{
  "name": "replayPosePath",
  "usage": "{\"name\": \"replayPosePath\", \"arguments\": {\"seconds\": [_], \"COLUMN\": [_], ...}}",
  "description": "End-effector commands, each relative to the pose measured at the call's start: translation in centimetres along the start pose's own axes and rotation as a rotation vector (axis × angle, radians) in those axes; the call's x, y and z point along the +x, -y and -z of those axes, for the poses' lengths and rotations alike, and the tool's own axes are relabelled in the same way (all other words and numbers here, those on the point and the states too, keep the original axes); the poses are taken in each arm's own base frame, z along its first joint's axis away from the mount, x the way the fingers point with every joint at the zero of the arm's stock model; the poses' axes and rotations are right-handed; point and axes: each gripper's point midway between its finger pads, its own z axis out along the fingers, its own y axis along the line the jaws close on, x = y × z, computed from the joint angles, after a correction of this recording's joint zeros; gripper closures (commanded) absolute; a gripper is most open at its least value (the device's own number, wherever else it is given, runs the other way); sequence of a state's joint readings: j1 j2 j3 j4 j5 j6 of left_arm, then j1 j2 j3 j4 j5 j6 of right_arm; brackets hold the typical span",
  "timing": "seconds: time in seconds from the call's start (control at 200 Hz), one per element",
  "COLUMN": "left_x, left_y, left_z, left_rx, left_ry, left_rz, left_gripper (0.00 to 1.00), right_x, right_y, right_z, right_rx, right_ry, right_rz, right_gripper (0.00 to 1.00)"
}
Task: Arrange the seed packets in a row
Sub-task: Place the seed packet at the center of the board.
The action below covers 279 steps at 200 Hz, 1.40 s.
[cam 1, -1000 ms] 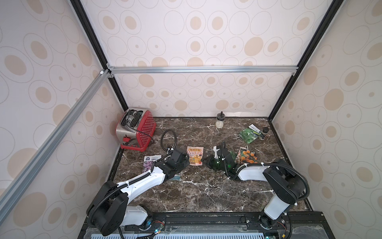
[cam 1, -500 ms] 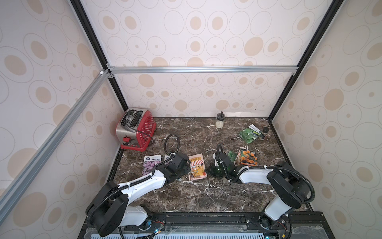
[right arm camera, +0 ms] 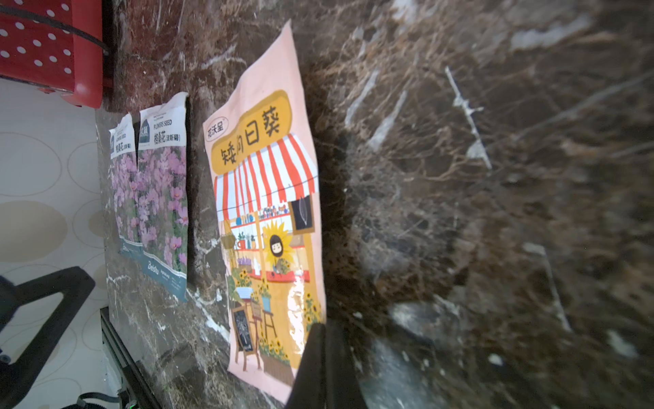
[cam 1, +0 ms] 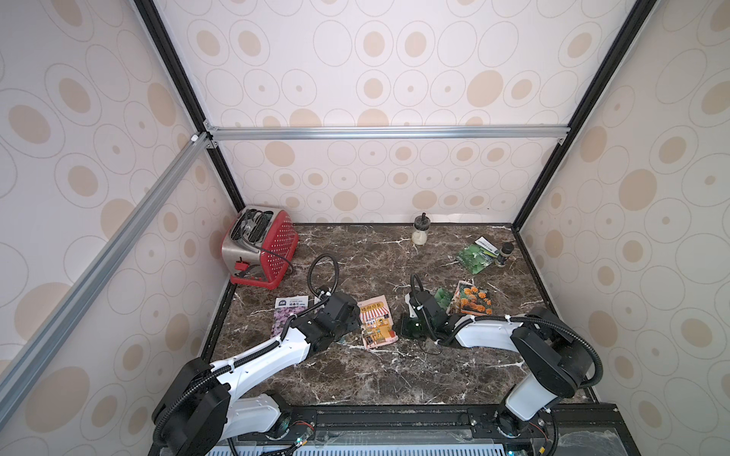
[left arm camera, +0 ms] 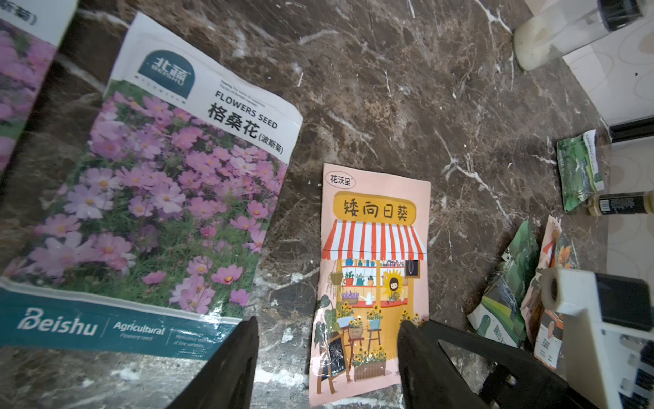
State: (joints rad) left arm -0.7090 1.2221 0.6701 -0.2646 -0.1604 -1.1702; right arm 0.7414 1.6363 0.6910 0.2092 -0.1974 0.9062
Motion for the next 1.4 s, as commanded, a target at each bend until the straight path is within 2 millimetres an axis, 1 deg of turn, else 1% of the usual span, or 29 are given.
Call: {"name": "replayPosePath", "arguments": {"seconds": [0.0, 0.165, 0.386, 0.526, 0.731, 1.011, 1.097, 1.182, 1.247, 1.392], "left_x": [-1.6, -2.1, -2.7, -3.1, -3.1, -3.0, -3.0, -3.0, -3.1, -3.3], "left_y": [0.4, 0.4, -0.4, -1.0, -1.6, -2.1, -2.2, -2.3, -2.3, -2.2], "left_z": [0.9, 1.1, 1.7, 1.9, 1.9, 1.8, 1.8, 1.8, 1.9, 1.9], "left_rx": [-0.02, -0.026, -0.035, -0.037, -0.04, -0.038, -0.037, -0.036, -0.033, -0.034], "left_ry": [0.056, 0.065, 0.075, 0.085, 0.082, 0.077, 0.073, 0.073, 0.074, 0.076], "left_rz": [-0.009, -0.01, -0.001, 0.015, 0.022, 0.033, 0.032, 0.035, 0.036, 0.034], "left_gripper": [0.36, 0.36, 0.36, 0.36, 0.36, 0.36, 0.36, 0.36, 0.36, 0.36], "right_x": [-0.4, -0.2, -0.1, 0.2, -0.2, -0.1, 0.0, 0.0, 0.1, 0.1], "right_y": [-0.9, -1.3, -2.3, -2.1, -2.5, -3.1, -3.2, -3.3, -3.4, -3.1], "right_z": [0.0, -0.6, -1.6, -2.2, -2.5, -3.0, -3.0, -2.9, -2.9, -2.3], "right_rx": [0.005, 0.011, 0.007, 0.006, 0.002, 0.002, 0.001, 0.002, 0.002, 0.024], "right_ry": [0.047, 0.089, 0.074, 0.084, 0.103, 0.111, 0.116, 0.117, 0.114, 0.123], "right_rz": [-0.015, -0.049, -0.052, -0.082, -0.096, -0.109, -0.105, -0.102, -0.099, -0.089], "right_gripper": [1.0, 1.0, 1.0, 1.0, 1.0, 1.0, 0.97, 0.91, 0.8, 0.64]}}
